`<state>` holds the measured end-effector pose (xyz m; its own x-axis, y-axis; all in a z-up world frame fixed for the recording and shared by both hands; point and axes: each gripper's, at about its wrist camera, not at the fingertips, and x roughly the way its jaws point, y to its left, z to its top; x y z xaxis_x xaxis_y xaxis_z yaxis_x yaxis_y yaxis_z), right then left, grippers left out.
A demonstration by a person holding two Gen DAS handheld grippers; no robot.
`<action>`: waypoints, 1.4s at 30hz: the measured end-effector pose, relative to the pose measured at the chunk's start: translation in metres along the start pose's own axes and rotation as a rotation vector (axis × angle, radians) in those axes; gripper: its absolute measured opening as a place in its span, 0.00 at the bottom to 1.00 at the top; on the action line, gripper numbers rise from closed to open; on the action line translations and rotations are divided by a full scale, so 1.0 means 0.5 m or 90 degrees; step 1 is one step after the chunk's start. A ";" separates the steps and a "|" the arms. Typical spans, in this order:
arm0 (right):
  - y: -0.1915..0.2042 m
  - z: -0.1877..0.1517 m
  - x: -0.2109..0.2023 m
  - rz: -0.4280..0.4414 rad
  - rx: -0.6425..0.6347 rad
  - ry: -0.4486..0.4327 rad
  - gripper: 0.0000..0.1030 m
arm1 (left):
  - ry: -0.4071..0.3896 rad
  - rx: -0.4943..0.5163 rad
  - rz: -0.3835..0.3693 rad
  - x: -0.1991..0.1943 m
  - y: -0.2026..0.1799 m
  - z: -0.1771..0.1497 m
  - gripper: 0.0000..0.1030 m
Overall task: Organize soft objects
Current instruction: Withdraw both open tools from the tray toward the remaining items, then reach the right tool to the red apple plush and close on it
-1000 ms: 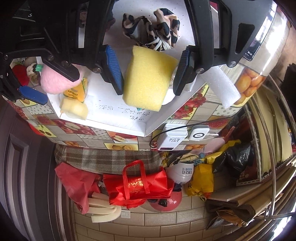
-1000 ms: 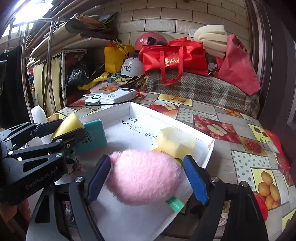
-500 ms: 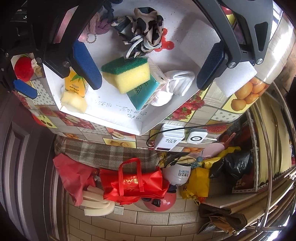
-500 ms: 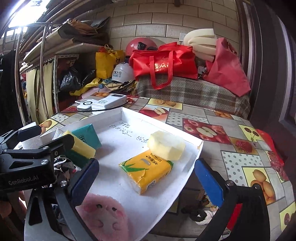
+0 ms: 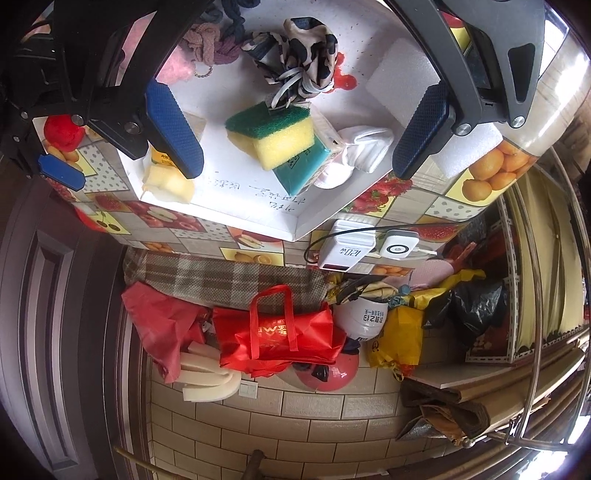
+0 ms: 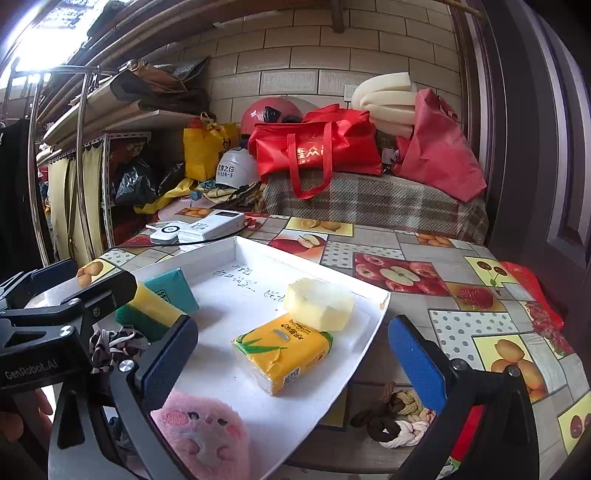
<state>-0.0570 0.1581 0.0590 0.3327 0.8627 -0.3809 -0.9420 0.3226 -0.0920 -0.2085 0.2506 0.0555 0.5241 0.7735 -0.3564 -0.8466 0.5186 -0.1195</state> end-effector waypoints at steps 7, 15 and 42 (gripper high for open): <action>0.000 0.000 0.000 -0.011 0.000 -0.003 1.00 | -0.017 0.001 0.006 -0.011 -0.002 -0.003 1.00; -0.038 -0.001 -0.011 -0.062 0.064 -0.015 1.00 | 0.003 -0.011 -0.013 -0.024 -0.014 -0.014 1.00; -0.184 -0.063 -0.144 -0.078 0.122 -0.035 1.00 | -0.038 0.094 -0.054 -0.091 -0.126 -0.043 1.00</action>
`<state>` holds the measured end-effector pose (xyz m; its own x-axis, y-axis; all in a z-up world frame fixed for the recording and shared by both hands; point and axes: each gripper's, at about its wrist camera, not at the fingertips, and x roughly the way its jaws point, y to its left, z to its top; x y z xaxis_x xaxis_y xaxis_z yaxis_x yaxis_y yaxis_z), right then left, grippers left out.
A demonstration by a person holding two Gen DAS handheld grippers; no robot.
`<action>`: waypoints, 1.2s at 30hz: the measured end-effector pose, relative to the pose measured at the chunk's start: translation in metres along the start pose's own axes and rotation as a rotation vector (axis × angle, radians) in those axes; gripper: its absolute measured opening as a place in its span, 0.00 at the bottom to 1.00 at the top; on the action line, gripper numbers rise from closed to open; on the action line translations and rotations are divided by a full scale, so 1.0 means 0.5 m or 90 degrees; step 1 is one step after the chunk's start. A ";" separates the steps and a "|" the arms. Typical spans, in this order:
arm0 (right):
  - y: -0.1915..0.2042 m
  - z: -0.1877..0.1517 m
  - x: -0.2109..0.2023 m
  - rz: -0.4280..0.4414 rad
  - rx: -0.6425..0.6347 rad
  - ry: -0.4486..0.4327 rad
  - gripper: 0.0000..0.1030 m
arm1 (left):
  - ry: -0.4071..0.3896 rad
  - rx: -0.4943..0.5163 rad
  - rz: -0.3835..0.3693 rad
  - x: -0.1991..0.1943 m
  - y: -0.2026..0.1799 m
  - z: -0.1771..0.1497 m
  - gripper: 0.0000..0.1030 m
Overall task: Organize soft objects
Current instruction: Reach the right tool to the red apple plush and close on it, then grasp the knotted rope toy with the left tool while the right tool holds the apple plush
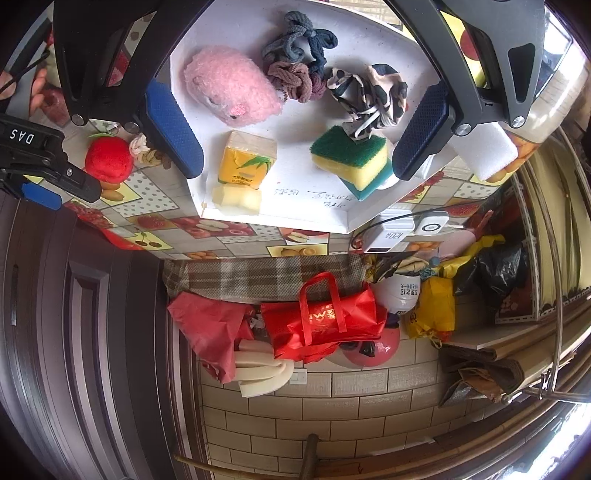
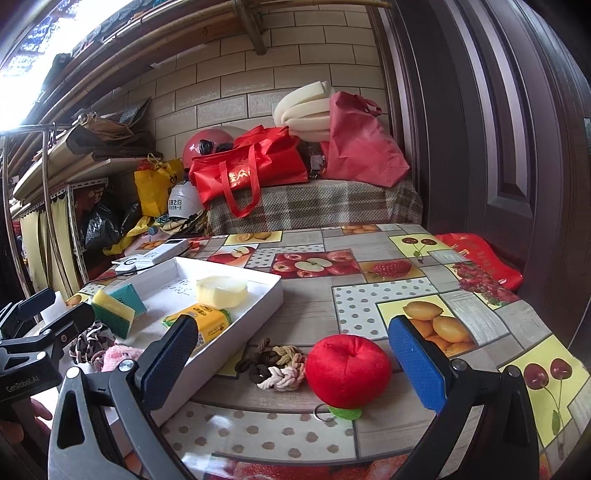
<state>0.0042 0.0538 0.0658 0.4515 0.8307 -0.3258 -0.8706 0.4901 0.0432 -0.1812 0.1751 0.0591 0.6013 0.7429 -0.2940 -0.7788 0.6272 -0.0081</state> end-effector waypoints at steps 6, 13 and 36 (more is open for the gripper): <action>-0.098 -0.004 -0.008 -0.080 -0.008 0.031 1.00 | 0.006 -0.012 -0.009 0.002 0.004 0.001 1.00; -0.189 -0.016 0.025 -0.051 0.068 0.131 1.00 | 0.014 0.005 -0.041 0.002 -0.013 0.001 1.00; -0.261 -0.021 0.082 0.081 0.246 0.155 0.60 | 0.189 0.156 -0.205 0.147 -0.323 0.003 1.00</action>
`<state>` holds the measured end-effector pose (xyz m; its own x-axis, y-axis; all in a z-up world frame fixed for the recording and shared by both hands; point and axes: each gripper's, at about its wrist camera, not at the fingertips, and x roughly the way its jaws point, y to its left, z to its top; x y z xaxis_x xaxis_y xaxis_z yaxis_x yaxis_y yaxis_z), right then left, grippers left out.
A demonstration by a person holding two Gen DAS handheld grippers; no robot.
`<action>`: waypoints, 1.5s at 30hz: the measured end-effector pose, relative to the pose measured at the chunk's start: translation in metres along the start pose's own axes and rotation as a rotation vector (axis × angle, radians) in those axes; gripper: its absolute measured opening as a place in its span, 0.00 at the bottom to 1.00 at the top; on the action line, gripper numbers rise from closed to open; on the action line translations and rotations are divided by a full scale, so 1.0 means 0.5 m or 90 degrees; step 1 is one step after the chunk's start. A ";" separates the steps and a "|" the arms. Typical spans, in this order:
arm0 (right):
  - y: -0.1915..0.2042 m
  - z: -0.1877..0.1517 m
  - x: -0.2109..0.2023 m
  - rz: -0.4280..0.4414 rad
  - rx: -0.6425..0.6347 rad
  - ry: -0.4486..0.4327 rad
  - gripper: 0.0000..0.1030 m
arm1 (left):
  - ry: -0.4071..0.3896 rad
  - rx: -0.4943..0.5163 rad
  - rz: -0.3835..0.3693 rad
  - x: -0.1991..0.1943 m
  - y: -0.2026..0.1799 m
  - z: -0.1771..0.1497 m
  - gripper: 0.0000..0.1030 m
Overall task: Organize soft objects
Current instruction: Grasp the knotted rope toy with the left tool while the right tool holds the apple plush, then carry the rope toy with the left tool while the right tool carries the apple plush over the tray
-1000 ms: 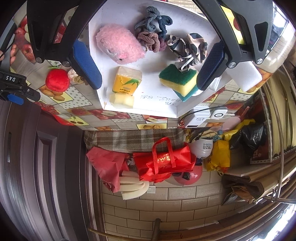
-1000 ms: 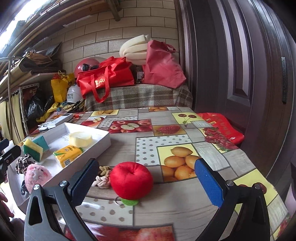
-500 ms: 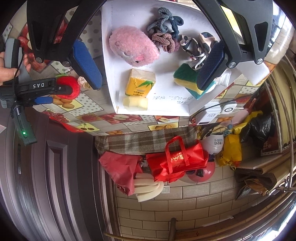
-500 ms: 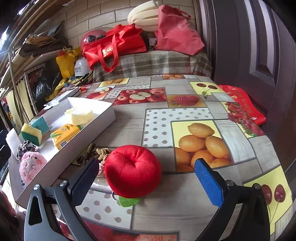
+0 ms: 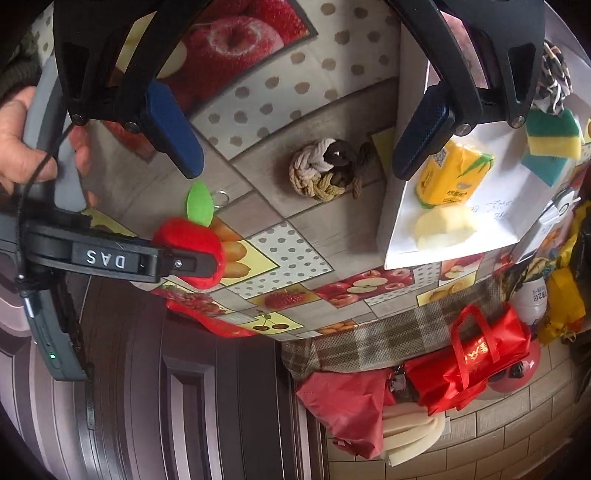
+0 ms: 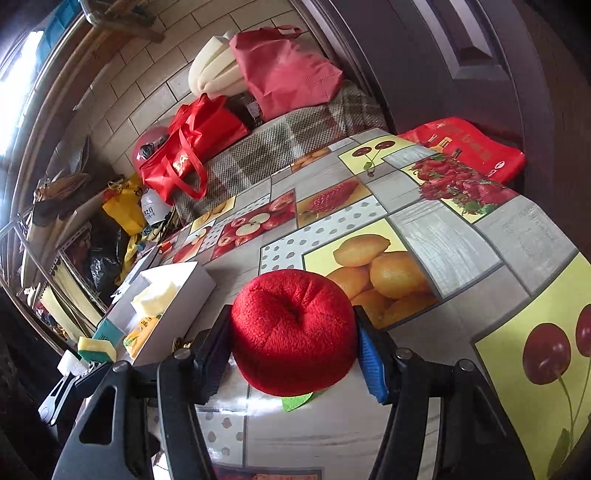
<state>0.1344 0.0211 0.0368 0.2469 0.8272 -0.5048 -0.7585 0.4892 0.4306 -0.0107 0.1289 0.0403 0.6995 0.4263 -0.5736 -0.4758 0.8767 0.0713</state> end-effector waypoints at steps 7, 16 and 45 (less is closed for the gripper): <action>-0.020 0.004 0.010 0.013 0.047 0.012 0.62 | 0.101 -0.020 0.039 0.125 0.022 0.047 1.00; -0.031 0.001 0.014 0.013 0.069 0.023 0.62 | 0.163 0.018 -0.130 0.088 -0.050 -0.007 0.99; 0.042 -0.019 -0.059 -0.011 -0.049 -0.088 0.60 | -0.078 0.044 -0.042 -0.100 -0.033 -0.045 0.38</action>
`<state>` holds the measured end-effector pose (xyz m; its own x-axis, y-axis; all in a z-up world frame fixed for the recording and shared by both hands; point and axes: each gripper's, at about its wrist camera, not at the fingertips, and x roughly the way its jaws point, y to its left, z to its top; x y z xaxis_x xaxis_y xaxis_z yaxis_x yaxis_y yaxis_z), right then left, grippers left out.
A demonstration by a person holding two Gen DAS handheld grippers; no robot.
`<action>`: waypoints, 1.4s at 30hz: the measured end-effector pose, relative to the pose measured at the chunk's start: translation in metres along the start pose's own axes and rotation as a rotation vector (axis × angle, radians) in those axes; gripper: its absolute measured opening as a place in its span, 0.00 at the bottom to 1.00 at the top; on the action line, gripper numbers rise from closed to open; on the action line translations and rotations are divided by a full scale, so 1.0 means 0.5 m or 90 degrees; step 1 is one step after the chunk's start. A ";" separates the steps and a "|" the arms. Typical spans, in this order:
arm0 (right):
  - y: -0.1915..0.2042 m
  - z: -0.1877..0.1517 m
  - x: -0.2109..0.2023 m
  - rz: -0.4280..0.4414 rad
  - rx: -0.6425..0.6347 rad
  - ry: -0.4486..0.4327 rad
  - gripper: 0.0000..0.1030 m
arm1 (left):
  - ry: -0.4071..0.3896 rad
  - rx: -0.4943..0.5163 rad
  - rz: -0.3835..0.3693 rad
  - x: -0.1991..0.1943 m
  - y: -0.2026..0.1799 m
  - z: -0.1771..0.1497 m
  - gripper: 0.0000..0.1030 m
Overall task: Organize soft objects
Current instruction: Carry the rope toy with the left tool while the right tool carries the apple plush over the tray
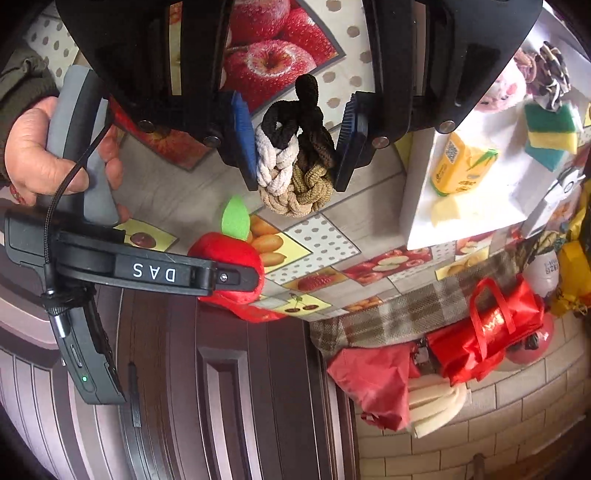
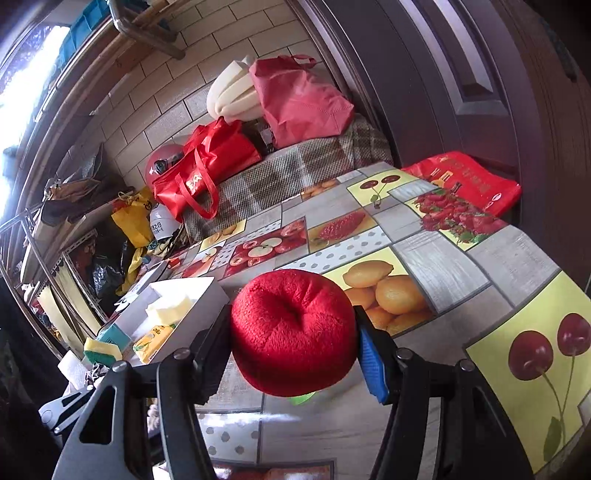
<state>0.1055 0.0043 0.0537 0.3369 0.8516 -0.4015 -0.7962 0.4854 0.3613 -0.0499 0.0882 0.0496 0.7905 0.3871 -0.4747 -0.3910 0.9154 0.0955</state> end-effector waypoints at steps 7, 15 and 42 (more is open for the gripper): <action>0.083 -0.035 -0.077 -0.025 -0.103 -0.084 0.60 | -0.070 -0.059 0.056 -0.084 0.080 -0.033 0.38; 0.162 -0.068 -0.076 -0.035 -0.198 -0.091 0.60 | -0.092 -0.122 0.113 -0.125 0.174 -0.065 0.38; 0.354 -0.112 0.027 0.009 -0.312 -0.081 0.61 | -0.098 -0.218 0.200 -0.134 0.372 -0.103 0.38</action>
<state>-0.0592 0.0906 0.0651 0.3584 0.8899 -0.2823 -0.9333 0.3492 -0.0839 -0.1998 0.2269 0.0542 0.6602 0.6741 -0.3313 -0.7338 0.6729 -0.0930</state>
